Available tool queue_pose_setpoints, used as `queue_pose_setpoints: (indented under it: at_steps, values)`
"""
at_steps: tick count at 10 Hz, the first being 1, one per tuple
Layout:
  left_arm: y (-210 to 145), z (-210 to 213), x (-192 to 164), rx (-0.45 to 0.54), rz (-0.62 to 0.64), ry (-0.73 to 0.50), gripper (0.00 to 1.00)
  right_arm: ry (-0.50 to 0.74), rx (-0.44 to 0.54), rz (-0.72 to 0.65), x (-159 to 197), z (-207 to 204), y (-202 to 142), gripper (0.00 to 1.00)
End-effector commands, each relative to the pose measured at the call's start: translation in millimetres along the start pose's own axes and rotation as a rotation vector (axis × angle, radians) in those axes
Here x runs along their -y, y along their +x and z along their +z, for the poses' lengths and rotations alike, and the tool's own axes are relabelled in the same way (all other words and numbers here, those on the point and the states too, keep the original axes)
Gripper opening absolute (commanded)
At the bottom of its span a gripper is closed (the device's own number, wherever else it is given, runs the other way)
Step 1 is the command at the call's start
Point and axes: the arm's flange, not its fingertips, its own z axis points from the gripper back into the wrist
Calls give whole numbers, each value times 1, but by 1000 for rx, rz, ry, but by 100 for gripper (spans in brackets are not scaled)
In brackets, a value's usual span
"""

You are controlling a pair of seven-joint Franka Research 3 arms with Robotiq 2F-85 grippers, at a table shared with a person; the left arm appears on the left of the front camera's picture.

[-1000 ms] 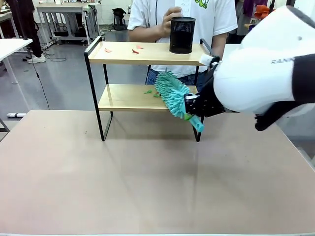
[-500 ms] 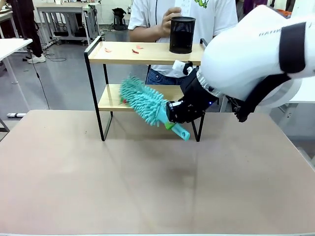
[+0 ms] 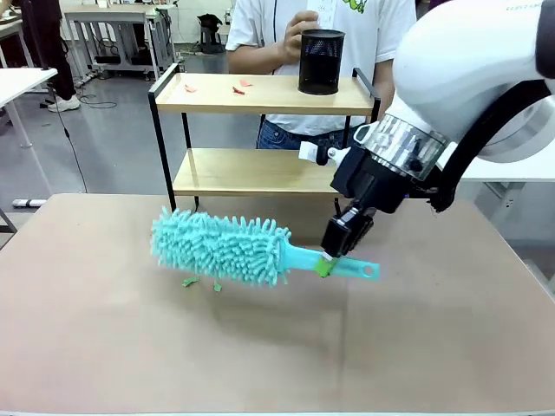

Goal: Clean the shelf.
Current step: Clean the specific tier of the Shelf with the Duster once objects are removed.

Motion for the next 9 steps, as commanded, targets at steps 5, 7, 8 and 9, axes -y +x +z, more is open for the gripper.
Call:
queue_pose_setpoints:
  at_steps: [5,7,8,9]
  values:
    - [1,-2,1,17,-21,-24,100,99,6,40,15,19,-13,12]
    - [1,-2,1,17,-21,-24,100,131,50,21,14,39,-33,12]
    - [1,-2,1,17,-21,-24,100,180,77,-7,10,61,-57,12]
    - [1,-2,1,17,-21,-24,100,218,95,-55,9,89,-90,12]
